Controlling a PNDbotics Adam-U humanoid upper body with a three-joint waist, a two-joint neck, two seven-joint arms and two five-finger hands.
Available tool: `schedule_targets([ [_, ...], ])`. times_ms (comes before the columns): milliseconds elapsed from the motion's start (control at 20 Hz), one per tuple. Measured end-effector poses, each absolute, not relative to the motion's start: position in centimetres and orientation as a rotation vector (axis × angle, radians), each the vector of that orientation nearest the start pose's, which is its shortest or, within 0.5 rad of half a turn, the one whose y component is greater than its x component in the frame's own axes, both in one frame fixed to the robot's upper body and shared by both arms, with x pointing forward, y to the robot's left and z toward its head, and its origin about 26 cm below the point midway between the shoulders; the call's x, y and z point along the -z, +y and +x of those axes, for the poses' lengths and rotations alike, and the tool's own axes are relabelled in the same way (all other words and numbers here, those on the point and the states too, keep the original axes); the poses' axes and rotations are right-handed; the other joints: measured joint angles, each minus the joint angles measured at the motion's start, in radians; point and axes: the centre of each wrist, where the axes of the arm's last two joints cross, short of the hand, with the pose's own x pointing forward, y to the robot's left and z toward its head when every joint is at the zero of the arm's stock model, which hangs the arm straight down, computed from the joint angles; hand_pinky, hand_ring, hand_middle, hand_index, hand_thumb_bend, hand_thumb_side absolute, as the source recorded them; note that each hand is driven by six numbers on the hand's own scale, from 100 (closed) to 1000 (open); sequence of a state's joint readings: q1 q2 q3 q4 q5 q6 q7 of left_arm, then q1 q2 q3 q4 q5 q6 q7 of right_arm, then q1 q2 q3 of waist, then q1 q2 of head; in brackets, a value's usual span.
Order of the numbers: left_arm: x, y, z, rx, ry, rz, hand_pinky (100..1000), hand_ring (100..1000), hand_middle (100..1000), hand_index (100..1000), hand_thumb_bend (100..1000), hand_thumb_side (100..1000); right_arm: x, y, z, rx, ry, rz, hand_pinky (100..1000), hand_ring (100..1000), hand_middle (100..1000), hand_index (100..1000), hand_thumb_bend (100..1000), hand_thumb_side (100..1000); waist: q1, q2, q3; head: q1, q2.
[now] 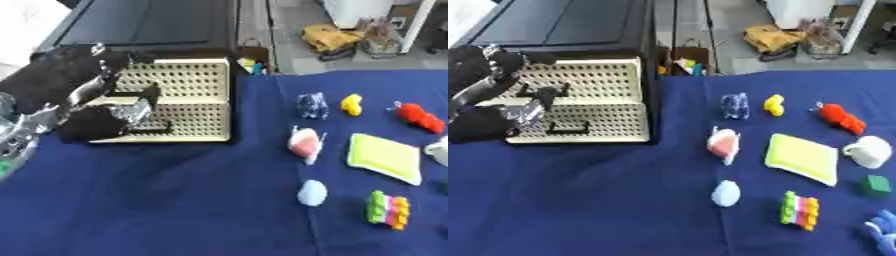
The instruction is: Pick up objects from table and place into drawer.
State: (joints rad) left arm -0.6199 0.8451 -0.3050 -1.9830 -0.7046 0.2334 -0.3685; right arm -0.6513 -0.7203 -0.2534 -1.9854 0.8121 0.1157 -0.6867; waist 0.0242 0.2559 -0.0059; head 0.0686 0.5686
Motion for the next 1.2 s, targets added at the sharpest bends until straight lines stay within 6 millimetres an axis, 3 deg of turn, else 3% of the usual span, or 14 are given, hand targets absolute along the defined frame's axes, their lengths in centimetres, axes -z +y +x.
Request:
schedule_targets([
  [500,-30.0,24.3,30.4,1.555,-1.597,1.191,100,100,100,828,200,1000,-36.7,-32.0,28.4,-0.172,2.227,1.962,589,643,633,728,100,1000,0.002,0.0,0.002,-0.002,0.0],
  [1050,-30.7,24.6,30.4,1.547,-1.423,1.233,100,100,100,848,234,1000,-36.5,-31.9,28.5,-0.18,2.214,1.974,588,642,629,720,100,1000,0.006,0.0,0.012,0.009,0.0],
  [1150,-30.7,24.5,30.5,1.558,-1.396,1.227,100,100,100,873,186,960,-36.5,-31.9,28.5,-0.184,2.212,1.973,587,642,628,718,100,1000,0.007,0.0,0.011,0.012,0.0],
  [1200,-30.7,24.5,30.6,1.565,-1.382,1.218,100,100,100,881,112,918,-36.5,-31.9,28.5,-0.184,2.212,1.973,586,641,627,717,100,1000,0.007,-0.001,0.011,0.013,0.0],
])
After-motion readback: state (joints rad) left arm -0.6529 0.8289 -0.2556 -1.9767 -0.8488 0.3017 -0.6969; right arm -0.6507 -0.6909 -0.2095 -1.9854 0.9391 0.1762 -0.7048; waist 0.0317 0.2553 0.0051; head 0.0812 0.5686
